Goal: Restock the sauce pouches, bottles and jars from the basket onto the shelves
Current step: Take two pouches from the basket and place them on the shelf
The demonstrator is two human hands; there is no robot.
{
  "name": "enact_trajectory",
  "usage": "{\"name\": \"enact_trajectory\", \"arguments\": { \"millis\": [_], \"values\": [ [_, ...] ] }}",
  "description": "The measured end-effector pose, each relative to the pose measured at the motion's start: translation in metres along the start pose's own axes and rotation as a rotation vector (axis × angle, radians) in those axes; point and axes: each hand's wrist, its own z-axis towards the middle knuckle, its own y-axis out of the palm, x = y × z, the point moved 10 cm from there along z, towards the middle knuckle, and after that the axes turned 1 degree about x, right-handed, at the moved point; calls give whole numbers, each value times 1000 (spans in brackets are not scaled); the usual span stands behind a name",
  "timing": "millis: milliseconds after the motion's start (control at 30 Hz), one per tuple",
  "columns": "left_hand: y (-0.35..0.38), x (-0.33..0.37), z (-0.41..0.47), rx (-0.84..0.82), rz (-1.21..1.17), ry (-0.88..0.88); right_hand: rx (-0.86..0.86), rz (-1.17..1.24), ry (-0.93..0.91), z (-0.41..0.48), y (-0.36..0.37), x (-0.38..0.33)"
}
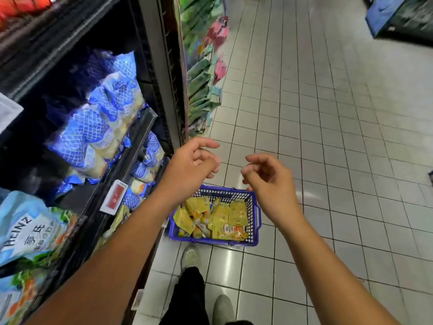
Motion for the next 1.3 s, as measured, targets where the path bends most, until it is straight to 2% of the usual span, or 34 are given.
{"name": "enact_trajectory", "arguments": {
  "millis": [300,533,667,800,1100,1300],
  "values": [
    [19,-79,76,-94,63,-145,57,-15,143,51,4,71],
    [42,-182,106,-107,143,-345,12,-78,339,71,-7,183],
    [46,-254,117,-51,156,-492,-26,-117,474,80,-10,257],
    [47,-327,126,3,163,-585,-94,-199,567,91,-7,328],
    [66,-519,140,-82,273,-736,-276,-401,639,118,13,507],
    [74,-629,151,-145,473,-806,-525,-687,596,134,32,630]
  ]
}}
